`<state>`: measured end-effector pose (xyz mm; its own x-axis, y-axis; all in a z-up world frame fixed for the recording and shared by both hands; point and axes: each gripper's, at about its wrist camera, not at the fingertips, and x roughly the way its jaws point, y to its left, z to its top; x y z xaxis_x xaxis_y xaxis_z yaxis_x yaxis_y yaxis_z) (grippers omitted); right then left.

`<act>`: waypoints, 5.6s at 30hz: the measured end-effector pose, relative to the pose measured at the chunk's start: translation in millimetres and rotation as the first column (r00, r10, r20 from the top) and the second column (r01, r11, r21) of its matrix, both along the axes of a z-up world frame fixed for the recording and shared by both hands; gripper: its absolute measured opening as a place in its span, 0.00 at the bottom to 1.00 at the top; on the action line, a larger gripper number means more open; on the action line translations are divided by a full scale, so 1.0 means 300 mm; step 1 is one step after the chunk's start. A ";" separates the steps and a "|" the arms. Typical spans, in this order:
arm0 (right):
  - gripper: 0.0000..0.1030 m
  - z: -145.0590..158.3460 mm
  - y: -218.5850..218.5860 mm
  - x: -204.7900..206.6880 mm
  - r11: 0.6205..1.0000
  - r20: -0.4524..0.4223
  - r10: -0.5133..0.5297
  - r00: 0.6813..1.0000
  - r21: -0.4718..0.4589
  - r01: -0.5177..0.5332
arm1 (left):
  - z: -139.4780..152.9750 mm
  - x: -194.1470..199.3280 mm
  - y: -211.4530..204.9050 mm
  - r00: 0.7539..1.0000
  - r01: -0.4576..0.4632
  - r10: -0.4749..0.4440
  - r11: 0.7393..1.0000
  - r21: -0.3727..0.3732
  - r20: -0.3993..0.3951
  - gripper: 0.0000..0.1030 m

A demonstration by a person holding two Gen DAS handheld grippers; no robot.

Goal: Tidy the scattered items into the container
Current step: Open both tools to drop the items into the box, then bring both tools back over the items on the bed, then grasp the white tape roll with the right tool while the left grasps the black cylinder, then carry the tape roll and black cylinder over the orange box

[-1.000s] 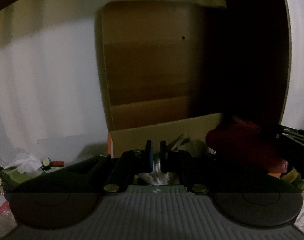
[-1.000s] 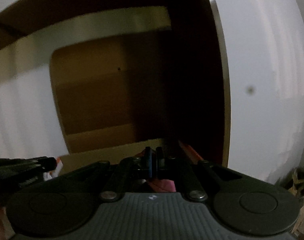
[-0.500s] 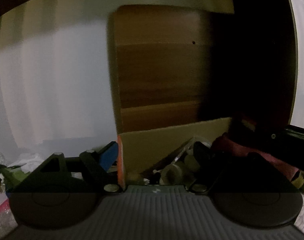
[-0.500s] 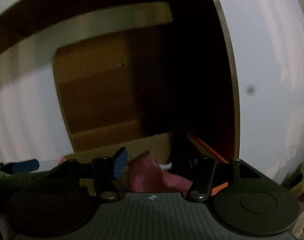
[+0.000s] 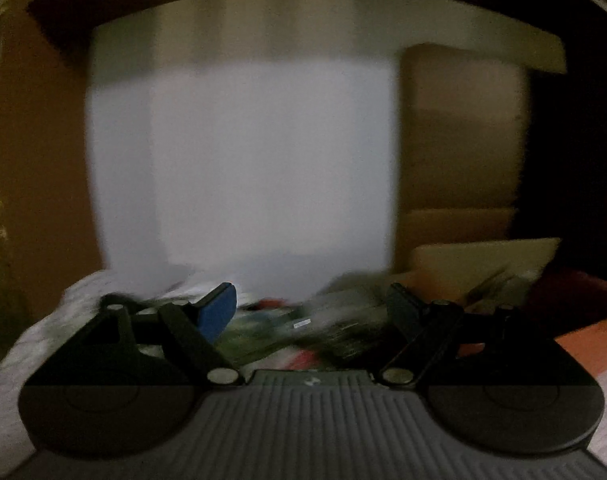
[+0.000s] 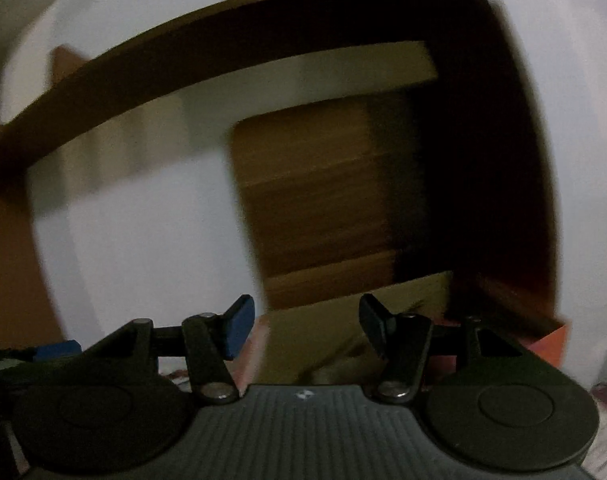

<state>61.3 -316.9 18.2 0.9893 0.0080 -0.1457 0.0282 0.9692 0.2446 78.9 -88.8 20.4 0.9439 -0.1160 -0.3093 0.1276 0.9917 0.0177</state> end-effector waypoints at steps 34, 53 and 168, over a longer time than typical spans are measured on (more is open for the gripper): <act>0.69 -0.235 0.563 0.088 0.945 -0.238 0.310 0.921 -0.033 -0.327 | -0.294 0.143 0.571 0.914 -0.327 0.337 0.941 0.082 -0.226 0.50; 0.69 -0.283 0.637 0.300 0.926 -0.311 0.318 0.896 -0.099 -0.363 | -0.298 0.188 0.592 0.911 -0.306 0.306 0.951 0.045 -0.278 0.49; 0.18 -0.054 -0.337 0.248 0.968 -0.209 -0.231 0.950 -0.148 0.203 | 0.015 0.180 -0.481 0.977 0.203 -0.202 0.979 0.022 -0.065 0.52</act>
